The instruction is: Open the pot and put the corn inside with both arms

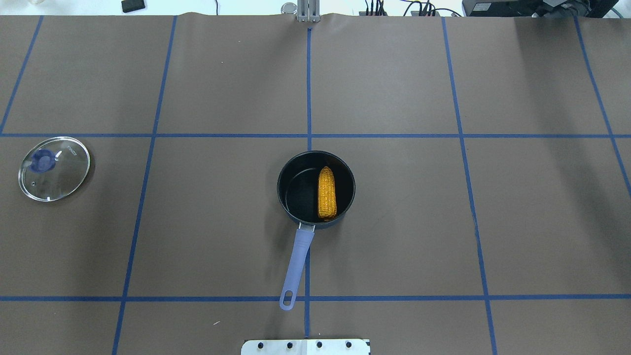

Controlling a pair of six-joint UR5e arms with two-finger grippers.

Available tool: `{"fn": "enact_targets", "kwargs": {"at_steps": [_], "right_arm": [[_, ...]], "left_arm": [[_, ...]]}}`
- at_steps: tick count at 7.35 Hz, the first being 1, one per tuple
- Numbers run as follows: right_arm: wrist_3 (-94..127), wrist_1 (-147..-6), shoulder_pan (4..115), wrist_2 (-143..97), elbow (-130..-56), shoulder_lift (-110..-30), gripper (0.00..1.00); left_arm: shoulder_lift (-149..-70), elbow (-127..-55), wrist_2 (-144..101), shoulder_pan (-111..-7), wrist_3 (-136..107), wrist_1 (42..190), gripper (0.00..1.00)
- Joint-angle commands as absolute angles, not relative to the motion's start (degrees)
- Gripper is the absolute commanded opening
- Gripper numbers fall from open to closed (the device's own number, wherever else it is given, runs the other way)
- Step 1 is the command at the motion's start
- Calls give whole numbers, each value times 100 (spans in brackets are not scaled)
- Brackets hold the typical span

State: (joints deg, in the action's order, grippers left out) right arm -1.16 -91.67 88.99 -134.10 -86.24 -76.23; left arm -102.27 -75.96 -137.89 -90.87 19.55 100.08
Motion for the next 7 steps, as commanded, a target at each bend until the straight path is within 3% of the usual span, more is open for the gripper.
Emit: {"fn": "enact_targets", "kwargs": {"at_steps": [1,7], "right_arm": [[-53,-8450,8912,-13438,-8535,-7970,100],[-53,-8446,8912,-13579,-8481,-7998,100]], "left_arm": [[-10257,-7602,-13781,-9097,1951,10011,98],[-10230,-7594,-13781,-9141,1951,10046,98]]}}
